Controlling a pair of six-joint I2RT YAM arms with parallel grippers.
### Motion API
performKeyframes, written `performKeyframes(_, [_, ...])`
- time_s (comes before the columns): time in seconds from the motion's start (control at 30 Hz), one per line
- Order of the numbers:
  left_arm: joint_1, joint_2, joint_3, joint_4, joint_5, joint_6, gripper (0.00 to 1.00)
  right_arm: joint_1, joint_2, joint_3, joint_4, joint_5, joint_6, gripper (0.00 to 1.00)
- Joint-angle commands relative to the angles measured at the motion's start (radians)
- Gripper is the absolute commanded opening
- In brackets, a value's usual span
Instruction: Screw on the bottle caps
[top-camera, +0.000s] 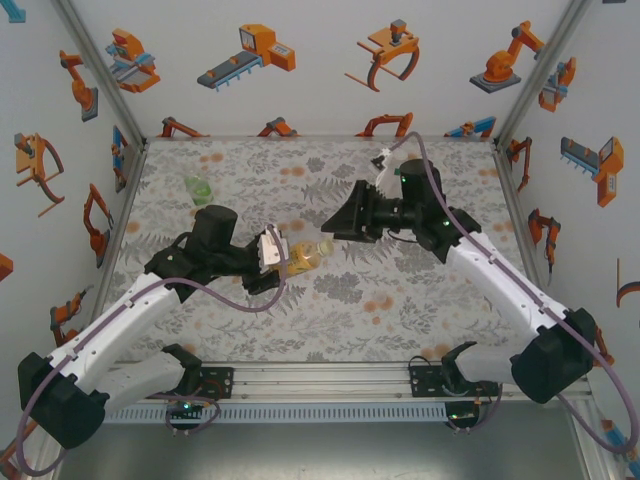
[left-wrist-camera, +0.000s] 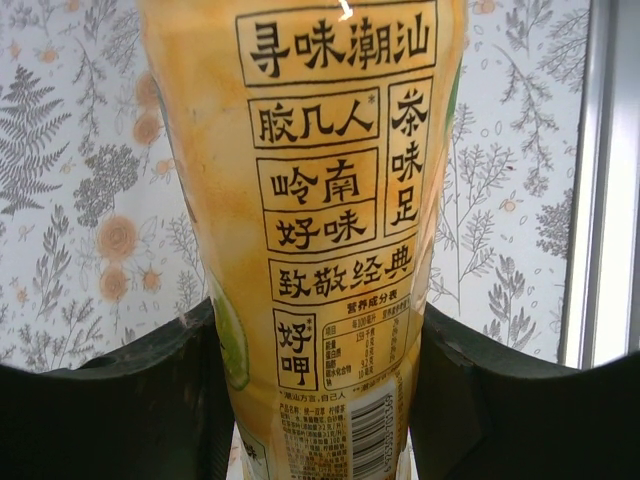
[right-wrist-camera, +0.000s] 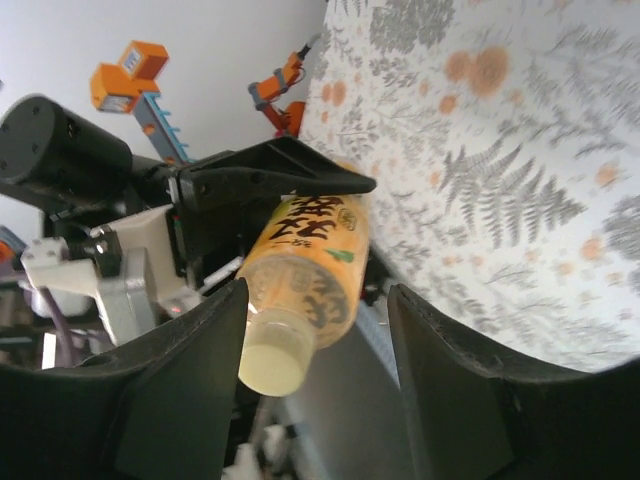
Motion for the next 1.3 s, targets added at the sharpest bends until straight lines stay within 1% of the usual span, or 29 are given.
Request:
performKeyframes(0.0, [-0.004, -0.002, 0.024, 0.012, 0.081, 0.022, 0.0, -0.017, -0.026, 0.064, -0.061, -0.075, -0.292, 0.55])
performKeyframes(0.1, [-0.003, -0.001, 0.027, -0.001, 0.096, 0.028, 0.0, -0.02, -0.035, 0.088, -0.073, -0.161, -0.491, 0.53])
performKeyframes(0.17, [-0.003, 0.001, 0.03, -0.009, 0.107, 0.032, 0.0, -0.021, -0.051, 0.088, -0.061, -0.206, -0.611, 0.55])
performKeyframes(0.2, [-0.004, 0.002, 0.032, -0.012, 0.112, 0.033, 0.0, -0.02, -0.062, 0.088, -0.06, -0.248, -0.696, 0.56])
performKeyframes(0.27, [-0.003, 0.005, 0.036, -0.019, 0.124, 0.037, 0.0, -0.021, -0.07, 0.097, -0.085, -0.333, -0.842, 0.56])
performKeyframes(0.33, [-0.003, 0.01, 0.041, -0.027, 0.135, 0.04, 0.0, -0.021, -0.073, 0.127, -0.164, -0.4, -1.027, 0.55])
performKeyframes(0.4, [-0.005, 0.012, 0.041, -0.029, 0.147, 0.041, 0.0, -0.02, -0.077, 0.141, -0.203, -0.41, -1.149, 0.55])
performKeyframes(0.5, [-0.006, 0.013, 0.044, -0.039, 0.163, 0.045, 0.0, -0.019, -0.092, 0.156, -0.293, -0.43, -1.387, 0.54])
performKeyframes(0.57, [-0.006, 0.013, 0.047, -0.046, 0.171, 0.049, 0.0, -0.017, -0.107, 0.145, -0.295, -0.428, -1.471, 0.54])
performKeyframes(0.63, [-0.006, 0.015, 0.05, -0.053, 0.181, 0.052, 0.0, -0.011, -0.117, 0.127, -0.258, -0.419, -1.489, 0.55])
performKeyframes(0.73, [-0.006, 0.019, 0.053, -0.064, 0.192, 0.056, 0.0, 0.002, -0.117, 0.12, -0.254, -0.432, -1.542, 0.55])
performKeyframes(0.9, [-0.005, 0.026, 0.058, -0.068, 0.199, 0.055, 0.0, 0.037, -0.09, 0.122, -0.252, -0.433, -1.548, 0.55])
performKeyframes(0.97, [-0.006, 0.028, 0.056, -0.069, 0.195, 0.053, 0.0, 0.047, -0.082, 0.122, -0.265, -0.426, -1.55, 0.53])
performKeyframes(1.13, [-0.005, 0.034, 0.066, -0.069, 0.13, 0.039, 0.0, 0.074, -0.098, 0.096, -0.279, -0.384, -1.557, 0.51])
performKeyframes(1.27, [-0.004, 0.031, 0.064, -0.057, 0.115, 0.03, 0.0, 0.092, -0.107, 0.074, -0.278, -0.34, -1.556, 0.5])
